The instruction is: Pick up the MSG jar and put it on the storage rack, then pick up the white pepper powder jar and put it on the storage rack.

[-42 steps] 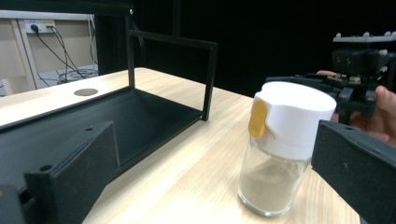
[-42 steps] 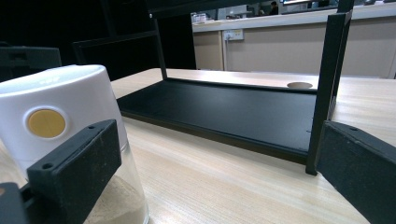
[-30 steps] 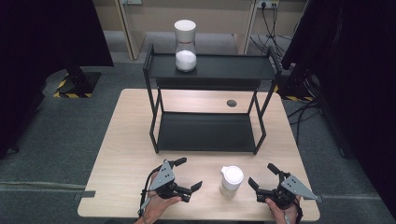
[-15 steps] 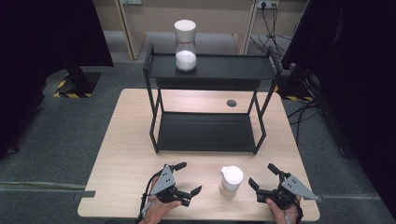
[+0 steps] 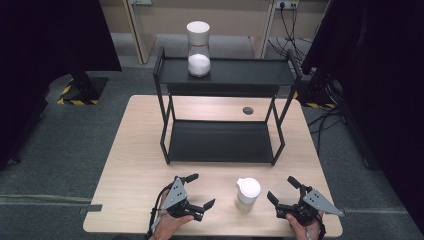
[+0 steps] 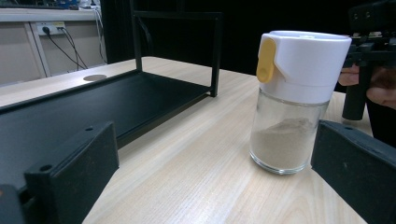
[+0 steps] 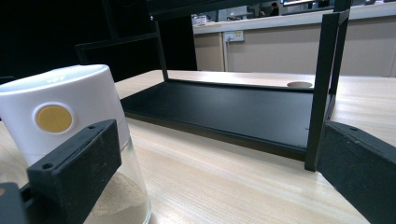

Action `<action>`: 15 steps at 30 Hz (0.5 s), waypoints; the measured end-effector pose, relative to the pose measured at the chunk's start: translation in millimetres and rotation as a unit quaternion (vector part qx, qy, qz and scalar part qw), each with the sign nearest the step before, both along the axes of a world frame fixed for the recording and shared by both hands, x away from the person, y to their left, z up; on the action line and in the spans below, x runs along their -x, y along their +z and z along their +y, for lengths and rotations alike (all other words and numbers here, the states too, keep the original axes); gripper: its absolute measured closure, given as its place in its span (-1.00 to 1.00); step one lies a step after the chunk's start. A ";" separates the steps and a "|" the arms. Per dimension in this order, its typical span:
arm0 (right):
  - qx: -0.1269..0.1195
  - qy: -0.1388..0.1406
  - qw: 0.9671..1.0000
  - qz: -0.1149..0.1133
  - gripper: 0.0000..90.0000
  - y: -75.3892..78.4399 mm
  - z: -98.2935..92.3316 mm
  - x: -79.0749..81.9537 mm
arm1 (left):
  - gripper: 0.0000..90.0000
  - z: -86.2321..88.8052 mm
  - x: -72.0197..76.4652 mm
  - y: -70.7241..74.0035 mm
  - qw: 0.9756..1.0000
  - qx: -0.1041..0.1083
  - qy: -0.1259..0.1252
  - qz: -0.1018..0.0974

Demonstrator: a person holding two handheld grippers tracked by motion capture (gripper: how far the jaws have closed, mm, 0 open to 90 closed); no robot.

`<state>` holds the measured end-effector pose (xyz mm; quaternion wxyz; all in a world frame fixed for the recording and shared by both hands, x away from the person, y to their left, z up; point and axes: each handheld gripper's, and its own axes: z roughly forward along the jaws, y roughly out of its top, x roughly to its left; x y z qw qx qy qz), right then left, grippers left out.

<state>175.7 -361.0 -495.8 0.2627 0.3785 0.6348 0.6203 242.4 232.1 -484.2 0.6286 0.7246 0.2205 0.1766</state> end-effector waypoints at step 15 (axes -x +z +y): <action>0.001 0.001 1.000 0.000 -0.99 0.0 0.2 0.8 | -1.00 1.4 0.2 -1.9 1.000 0.003 0.003 0.005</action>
